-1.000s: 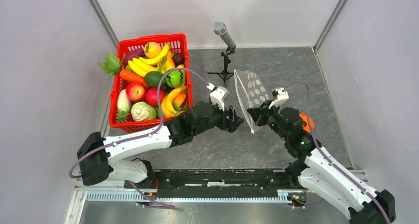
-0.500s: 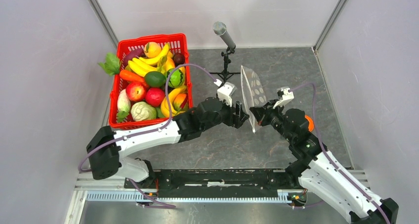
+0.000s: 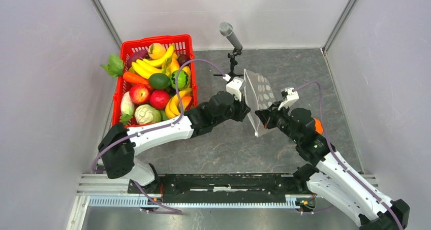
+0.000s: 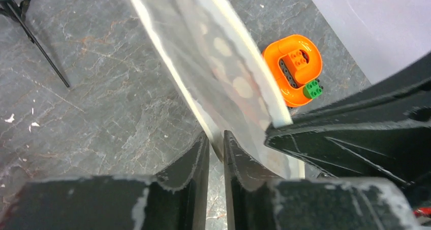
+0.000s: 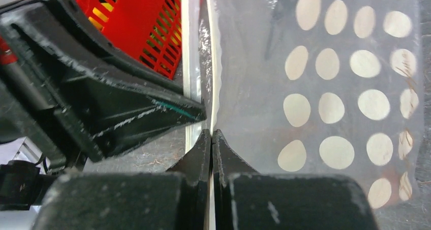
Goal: Place the food in the zip-top bag and seal the zipper
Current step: Open the zipper of the food storage bag.
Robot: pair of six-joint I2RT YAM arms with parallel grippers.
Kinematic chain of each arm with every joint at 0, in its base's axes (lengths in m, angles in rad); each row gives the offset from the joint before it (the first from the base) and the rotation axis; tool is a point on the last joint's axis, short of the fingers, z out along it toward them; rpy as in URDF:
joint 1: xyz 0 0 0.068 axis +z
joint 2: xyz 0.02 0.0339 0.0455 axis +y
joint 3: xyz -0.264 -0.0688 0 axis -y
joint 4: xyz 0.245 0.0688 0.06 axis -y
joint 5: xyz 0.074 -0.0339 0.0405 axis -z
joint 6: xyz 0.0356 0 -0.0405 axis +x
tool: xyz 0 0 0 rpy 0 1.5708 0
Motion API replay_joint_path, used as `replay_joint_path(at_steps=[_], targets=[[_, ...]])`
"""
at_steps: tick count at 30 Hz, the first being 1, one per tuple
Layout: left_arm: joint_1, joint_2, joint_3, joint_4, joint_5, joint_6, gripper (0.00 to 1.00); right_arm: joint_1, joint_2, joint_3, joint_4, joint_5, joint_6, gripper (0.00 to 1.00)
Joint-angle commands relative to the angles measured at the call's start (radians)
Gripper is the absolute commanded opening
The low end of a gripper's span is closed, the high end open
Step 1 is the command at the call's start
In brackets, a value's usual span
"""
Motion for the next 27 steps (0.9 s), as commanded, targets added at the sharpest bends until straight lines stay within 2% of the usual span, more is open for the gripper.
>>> replay_joint_path(at_steps=[1,2,4,9,14,22,27], targets=[[0.010,0.013,0.037,-0.030,0.039,0.045,0.20,0.005,-0.066,-0.044,0.065,-0.046,0.025,0.00],[0.011,0.001,0.035,-0.032,0.030,0.053,0.19,0.005,-0.070,-0.044,0.057,-0.049,0.026,0.00],[0.017,-0.029,0.017,-0.062,0.005,0.074,0.09,0.005,-0.064,-0.034,0.026,-0.051,0.017,0.00],[0.067,-0.047,-0.019,-0.099,0.081,0.057,0.02,0.005,-0.089,0.002,-0.061,-0.005,0.026,0.00],[0.069,-0.057,-0.050,-0.088,0.051,0.034,0.02,0.005,-0.097,0.036,-0.114,0.057,0.000,0.00],[0.072,-0.031,-0.013,-0.160,-0.034,0.003,0.02,0.008,0.023,0.177,-0.202,0.118,-0.149,0.00],[0.073,-0.018,0.000,-0.211,-0.126,0.006,0.02,0.055,-0.022,0.249,-0.253,0.379,-0.155,0.00]])
